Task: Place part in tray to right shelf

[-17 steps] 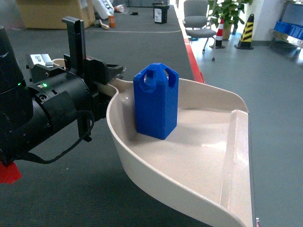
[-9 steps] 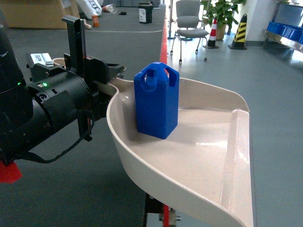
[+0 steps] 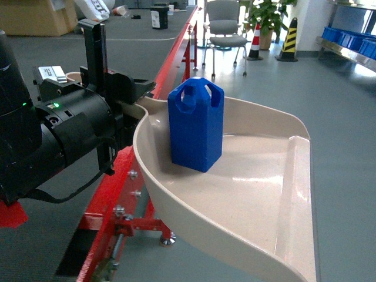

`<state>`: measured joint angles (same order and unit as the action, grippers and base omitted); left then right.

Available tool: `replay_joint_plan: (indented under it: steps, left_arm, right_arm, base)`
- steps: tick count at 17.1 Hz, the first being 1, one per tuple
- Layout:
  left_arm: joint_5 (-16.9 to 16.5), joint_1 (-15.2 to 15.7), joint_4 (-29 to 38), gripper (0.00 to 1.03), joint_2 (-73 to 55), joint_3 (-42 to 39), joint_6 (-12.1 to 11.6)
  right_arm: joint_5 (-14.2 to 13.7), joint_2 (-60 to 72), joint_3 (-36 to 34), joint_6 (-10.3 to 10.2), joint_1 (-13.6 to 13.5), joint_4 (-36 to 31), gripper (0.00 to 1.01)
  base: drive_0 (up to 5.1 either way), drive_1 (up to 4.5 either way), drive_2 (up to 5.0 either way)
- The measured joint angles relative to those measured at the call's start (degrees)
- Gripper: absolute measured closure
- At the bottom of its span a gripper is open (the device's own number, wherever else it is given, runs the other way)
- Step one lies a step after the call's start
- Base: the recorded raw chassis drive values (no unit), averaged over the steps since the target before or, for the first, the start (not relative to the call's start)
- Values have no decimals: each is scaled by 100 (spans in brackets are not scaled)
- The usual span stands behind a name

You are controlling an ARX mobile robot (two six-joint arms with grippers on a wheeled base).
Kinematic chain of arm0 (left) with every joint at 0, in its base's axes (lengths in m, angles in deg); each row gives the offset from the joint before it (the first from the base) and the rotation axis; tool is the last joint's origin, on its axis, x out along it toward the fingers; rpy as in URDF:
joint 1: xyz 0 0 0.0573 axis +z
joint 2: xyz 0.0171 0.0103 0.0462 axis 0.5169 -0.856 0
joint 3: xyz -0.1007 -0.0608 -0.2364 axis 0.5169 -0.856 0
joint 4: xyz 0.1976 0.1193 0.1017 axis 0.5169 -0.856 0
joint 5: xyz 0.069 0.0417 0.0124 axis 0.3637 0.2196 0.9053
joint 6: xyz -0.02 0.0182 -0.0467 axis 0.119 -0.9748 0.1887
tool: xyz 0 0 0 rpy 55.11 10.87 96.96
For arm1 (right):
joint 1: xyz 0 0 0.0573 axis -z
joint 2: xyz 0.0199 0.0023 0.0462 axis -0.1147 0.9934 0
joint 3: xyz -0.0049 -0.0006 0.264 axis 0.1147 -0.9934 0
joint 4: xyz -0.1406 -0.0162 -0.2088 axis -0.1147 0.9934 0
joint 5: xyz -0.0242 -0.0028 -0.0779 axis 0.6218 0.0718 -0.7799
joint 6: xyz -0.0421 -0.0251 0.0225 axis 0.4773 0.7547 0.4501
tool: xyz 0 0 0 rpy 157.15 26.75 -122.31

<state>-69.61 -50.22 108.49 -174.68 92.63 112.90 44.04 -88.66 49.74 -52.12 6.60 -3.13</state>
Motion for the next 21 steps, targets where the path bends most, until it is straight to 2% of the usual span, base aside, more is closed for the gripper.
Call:
replay_joint_plan:
  steps: [21]
  left_arm:
    - [7,9,-13,91,0,0,0]
  right_arm:
    - [0,0,0,0,0,2,3]
  base:
    - [490,-245,-236]
